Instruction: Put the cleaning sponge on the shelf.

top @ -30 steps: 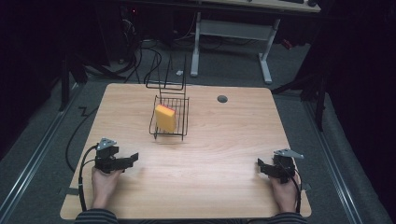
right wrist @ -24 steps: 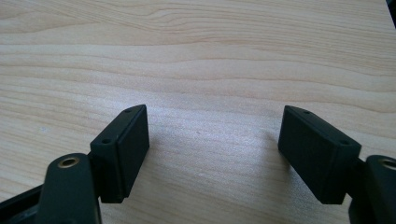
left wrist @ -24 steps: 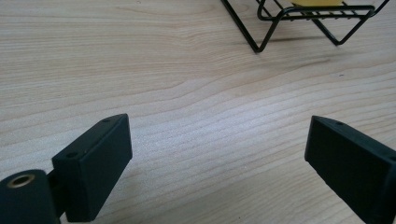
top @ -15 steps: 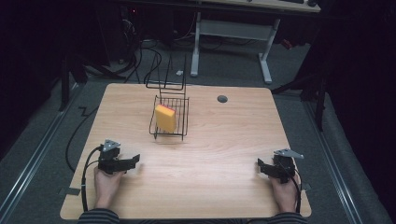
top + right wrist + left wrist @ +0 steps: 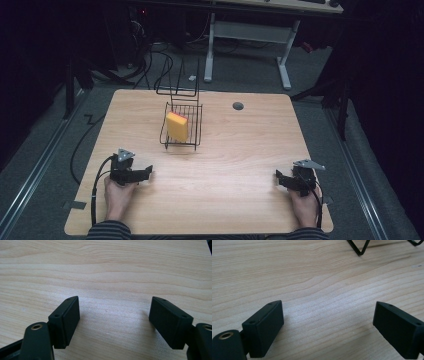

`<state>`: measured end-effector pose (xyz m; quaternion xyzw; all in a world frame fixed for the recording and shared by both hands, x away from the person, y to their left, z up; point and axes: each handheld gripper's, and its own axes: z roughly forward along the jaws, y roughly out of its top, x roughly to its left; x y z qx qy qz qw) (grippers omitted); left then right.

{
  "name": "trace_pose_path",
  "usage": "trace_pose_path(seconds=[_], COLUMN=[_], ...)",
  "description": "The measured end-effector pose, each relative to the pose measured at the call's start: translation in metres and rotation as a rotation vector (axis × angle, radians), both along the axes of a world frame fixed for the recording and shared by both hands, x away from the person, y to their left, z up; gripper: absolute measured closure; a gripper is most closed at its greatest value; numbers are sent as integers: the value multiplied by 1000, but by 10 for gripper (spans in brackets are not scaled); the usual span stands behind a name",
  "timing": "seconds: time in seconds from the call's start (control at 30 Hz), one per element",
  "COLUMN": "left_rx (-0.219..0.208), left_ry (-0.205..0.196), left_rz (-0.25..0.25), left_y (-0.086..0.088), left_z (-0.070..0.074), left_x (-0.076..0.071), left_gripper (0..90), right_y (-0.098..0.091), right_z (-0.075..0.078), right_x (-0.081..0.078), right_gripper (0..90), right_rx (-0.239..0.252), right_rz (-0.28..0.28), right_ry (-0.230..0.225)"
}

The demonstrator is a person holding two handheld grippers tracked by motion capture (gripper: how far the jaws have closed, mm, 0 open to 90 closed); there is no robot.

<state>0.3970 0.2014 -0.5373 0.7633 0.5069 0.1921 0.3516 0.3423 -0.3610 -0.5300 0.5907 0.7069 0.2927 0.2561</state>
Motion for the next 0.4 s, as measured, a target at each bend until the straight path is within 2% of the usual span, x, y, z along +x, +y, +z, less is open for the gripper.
trace_pose_path(seconds=[0.1,0.17,0.4], left_rx=[51,51,51], left_ry=[-7,-7,-8], left_rz=[5,-11,-2], left_y=[-5,-6,-6], left_z=[0,0,0], left_x=[0,-1,-2], left_gripper=[122,123,126], right_y=[0,0,0], right_z=[0,0,0], right_x=[0,0,0], right_gripper=[249,249,249], right_rx=[0,0,0], right_rz=[0,0,0], right_ry=[0,0,0])
